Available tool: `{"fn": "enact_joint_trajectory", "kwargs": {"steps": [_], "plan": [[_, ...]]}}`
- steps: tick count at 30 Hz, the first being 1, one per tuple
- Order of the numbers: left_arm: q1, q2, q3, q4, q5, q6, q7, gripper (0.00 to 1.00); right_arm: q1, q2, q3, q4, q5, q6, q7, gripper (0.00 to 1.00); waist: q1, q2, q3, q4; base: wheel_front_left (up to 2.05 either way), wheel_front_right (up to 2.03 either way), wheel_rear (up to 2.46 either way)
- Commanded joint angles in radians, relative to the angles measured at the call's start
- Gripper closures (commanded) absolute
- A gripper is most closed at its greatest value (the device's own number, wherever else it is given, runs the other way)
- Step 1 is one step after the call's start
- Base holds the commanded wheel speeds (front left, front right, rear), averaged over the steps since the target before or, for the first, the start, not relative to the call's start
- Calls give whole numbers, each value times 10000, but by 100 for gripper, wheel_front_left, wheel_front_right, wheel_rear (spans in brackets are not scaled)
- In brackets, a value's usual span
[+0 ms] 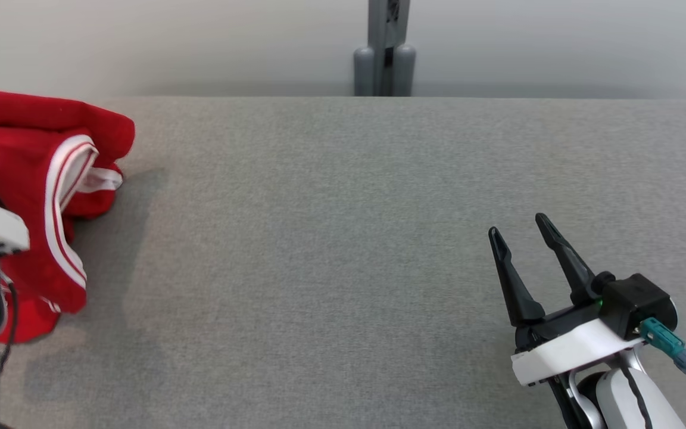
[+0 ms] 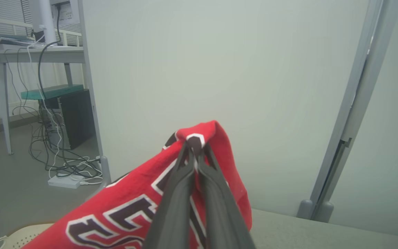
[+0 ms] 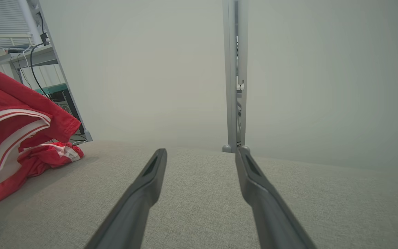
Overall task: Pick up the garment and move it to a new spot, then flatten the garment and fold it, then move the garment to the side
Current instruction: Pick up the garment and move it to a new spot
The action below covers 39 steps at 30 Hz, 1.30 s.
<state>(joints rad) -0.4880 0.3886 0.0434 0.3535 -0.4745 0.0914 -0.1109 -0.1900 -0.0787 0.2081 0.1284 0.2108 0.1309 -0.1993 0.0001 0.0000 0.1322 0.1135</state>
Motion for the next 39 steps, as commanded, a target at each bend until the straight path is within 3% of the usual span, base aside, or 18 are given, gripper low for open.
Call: {"fn": "enact_joint_trajectory", "kwargs": {"steps": [1, 10, 12, 15, 27, 37, 38, 39], "plan": [[535, -87, -78, -707, 185, 228, 126, 100, 167, -8, -3, -62, 5, -1, -40, 0, -1, 0, -318, -346, 0, 0, 0], [3355, -432, -641, -4902, 796, 1311, 1236, 100, 478, 139, -92, -321, 6, -3, 50, 0, -1, 0, -523, -1140, 0, 0, 0], [3739, -530, -995, -5465, 1030, 1417, 1434, 100, 531, 167, -102, -358, 144, -3, 111, 0, -1, 0, -532, -1336, 0, 0, 0], [4011, -841, -1852, -5790, 1093, 1218, 1793, 100, 503, 194, -91, -399, 200, -3, 129, 0, -1, 0, -513, -1684, 0, 0, 0], [1998, -2336, -4994, -3692, 1399, -568, 1931, 100, 270, 234, -199, -501, 316, -1, 122, 0, -1, 0, -19, -3575, 0, 0, 0], [-83, -3207, -5739, -615, 931, -1089, 1470, 100, 79, 259, -401, -354, 535, -3, -104, 0, -1, 0, 856, -4652, 0, 0, 0], [-235, -3250, -5815, -254, 861, -1097, 1397, 97, 64, 254, -413, -314, 549, -3, -135, 0, -1, 0, 930, -4673, 0, 0, 0], [-384, -3289, -5914, 143, 820, -1161, 1304, 62, 27, 253, -423, -284, 559, -3, -169, 0, -1, 0, 986, -4676, 0, 0, 0]]}}
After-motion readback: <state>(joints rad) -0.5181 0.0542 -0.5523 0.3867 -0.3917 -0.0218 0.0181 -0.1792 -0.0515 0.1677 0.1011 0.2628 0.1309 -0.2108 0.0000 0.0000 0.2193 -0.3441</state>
